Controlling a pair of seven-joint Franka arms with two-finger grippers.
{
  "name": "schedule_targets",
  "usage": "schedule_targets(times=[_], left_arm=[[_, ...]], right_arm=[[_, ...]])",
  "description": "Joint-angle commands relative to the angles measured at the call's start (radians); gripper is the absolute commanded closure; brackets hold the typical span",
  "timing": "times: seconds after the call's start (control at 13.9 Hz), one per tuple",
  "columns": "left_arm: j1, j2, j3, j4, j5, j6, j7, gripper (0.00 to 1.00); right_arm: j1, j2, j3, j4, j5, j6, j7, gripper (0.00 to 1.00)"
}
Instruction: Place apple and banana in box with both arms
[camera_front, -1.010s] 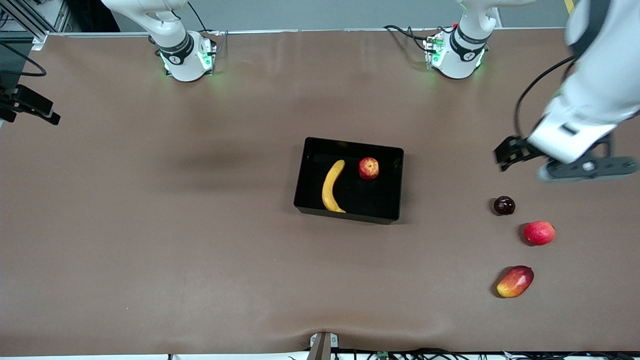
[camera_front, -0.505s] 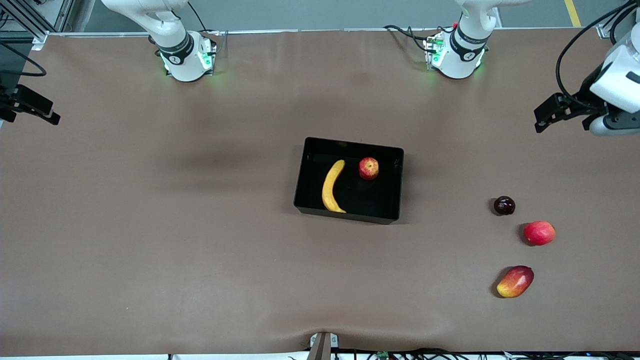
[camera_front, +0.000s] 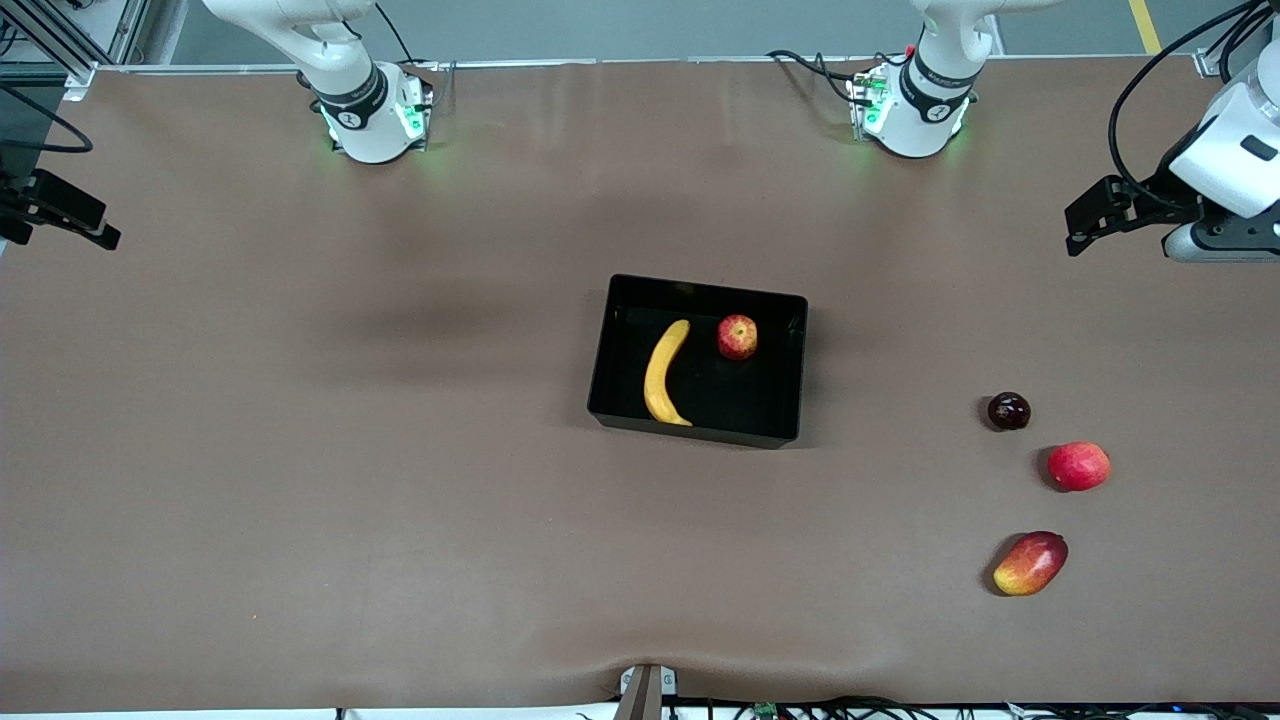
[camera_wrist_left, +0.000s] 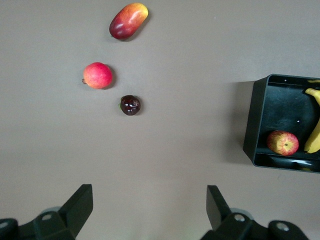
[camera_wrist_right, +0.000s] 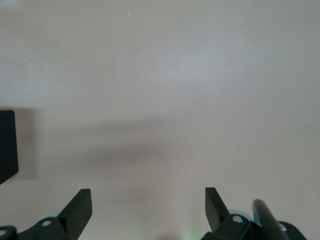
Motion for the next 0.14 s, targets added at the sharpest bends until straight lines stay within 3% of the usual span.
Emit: schedule_targets(times=[0.0,0.07], left_arm=[[0.011,-0.01,-0.004,0.035,-0.023,-0.021,0.025,0.0],[0.011,-0.008,-0.004,0.042,-0.021,-0.036,0.025,0.0]], right_arm=[[-0.022,0.01,0.015,0.019,-0.002,-0.007,-0.009,0.0],[-0.022,0.012,0.015,0.019,-0.002,-0.007,-0.007,0.0]])
